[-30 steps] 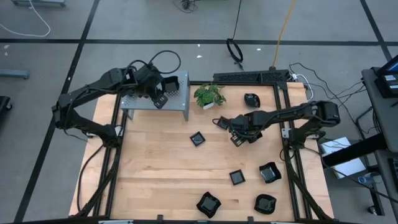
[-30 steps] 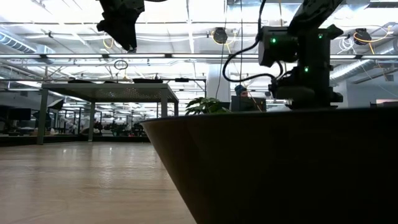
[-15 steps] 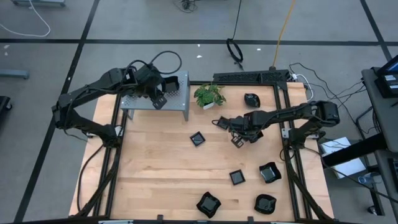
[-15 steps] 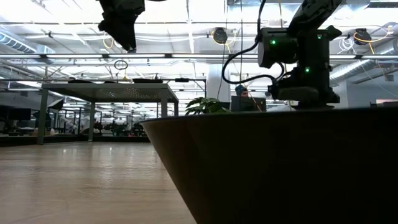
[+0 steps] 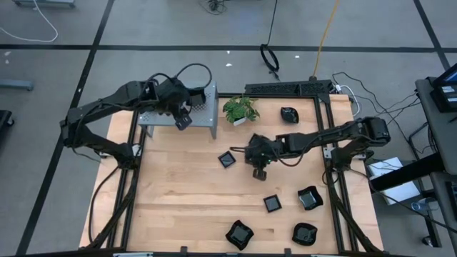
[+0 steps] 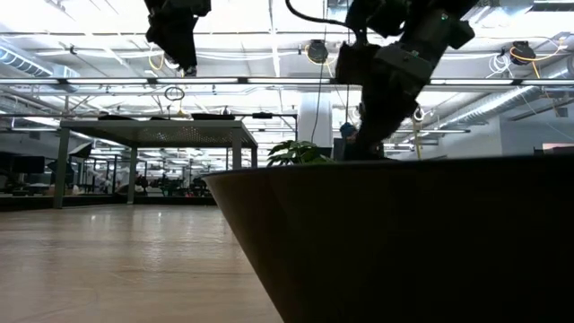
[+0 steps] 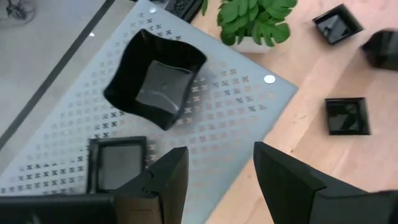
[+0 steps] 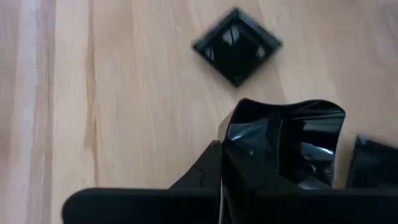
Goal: Pick & Place Mini shaped plates
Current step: Stack the black distorted square plate on top of the other black distorted square plate on the shelf
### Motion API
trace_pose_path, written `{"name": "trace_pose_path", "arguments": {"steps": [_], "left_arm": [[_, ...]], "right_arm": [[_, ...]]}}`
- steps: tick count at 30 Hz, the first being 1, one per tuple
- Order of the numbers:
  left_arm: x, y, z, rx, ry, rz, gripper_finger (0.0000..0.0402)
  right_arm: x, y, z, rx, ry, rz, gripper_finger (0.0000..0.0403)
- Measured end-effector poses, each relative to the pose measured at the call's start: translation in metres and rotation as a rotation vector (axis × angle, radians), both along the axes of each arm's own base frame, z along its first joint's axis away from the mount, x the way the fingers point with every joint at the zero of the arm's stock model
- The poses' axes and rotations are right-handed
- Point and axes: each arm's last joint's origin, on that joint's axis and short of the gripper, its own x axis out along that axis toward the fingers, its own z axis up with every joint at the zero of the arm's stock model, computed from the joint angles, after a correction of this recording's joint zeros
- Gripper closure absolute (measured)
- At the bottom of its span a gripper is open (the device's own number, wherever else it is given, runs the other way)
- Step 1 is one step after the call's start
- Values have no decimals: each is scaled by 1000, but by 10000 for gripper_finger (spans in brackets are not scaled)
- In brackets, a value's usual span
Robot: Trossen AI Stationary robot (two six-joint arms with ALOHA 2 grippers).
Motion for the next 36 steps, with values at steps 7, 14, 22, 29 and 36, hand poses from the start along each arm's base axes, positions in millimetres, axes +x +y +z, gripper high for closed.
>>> {"name": "trace_pose_path", "arguments": {"steps": [7, 14, 22, 29, 36], "left_arm": [[8, -22, 0, -72, -62, 31, 215], [15, -49, 0, -194, -114, -7, 215], [18, -72, 0, -239, -134, -32, 215], [18, -88, 0, -254, -132, -77, 215], [19, -103, -3, -193, -82, -253, 215]], "right_arm": [[16, 11, -14, -21, -57, 65, 403], [28, 48, -35, -17, -107, 214, 403], [41, 78, -45, -152, -255, 275, 398], [47, 79, -49, -113, -310, 192, 325], [38, 77, -16, -25, -368, 113, 249]]}}
